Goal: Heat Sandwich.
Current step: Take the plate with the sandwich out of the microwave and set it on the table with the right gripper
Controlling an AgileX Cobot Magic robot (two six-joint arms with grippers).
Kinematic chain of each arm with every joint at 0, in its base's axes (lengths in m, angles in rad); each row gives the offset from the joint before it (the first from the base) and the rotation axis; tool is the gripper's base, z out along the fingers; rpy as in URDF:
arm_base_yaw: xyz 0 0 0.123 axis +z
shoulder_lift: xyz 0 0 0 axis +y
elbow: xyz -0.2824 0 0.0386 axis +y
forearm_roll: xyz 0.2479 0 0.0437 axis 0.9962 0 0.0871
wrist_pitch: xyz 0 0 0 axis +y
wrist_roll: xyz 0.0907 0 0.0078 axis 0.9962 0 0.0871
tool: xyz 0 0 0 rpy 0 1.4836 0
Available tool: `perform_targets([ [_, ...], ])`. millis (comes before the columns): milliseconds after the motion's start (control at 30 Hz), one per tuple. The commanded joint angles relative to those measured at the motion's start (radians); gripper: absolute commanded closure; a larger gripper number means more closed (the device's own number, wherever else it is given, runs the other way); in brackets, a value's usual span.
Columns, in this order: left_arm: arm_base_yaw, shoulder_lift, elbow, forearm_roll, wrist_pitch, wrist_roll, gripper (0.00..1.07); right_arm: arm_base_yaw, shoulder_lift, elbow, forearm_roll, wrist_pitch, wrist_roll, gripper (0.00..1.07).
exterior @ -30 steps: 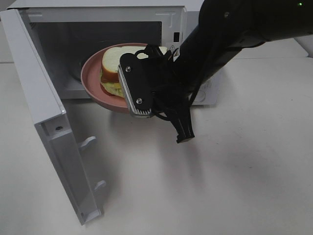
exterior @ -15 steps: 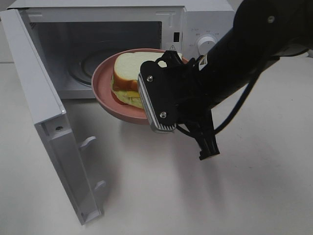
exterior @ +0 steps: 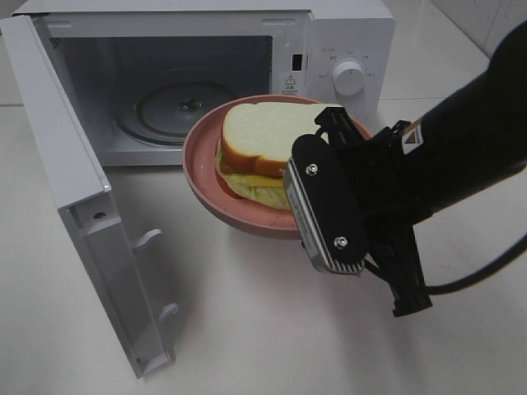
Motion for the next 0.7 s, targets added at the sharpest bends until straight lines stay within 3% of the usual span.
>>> perform_targets([
  [33, -0.008, -0.022, 0.004, -0.003, -0.006, -0.002, 0.03, -0.003, -0.077, 0.05, 0.003, -0.036, -0.002, 1.05],
  [300, -0.008, -0.022, 0.004, -0.003, -0.006, -0.002, 0.03, -0.003, -0.163, 0.11, -0.022, -0.027, 0.028, 1.05],
  [700, -0.008, -0.022, 0.004, -0.003, -0.006, -0.002, 0.03, -0.003, -0.307, 0.15, -0.174, 0.063, 0.241, 1.04],
])
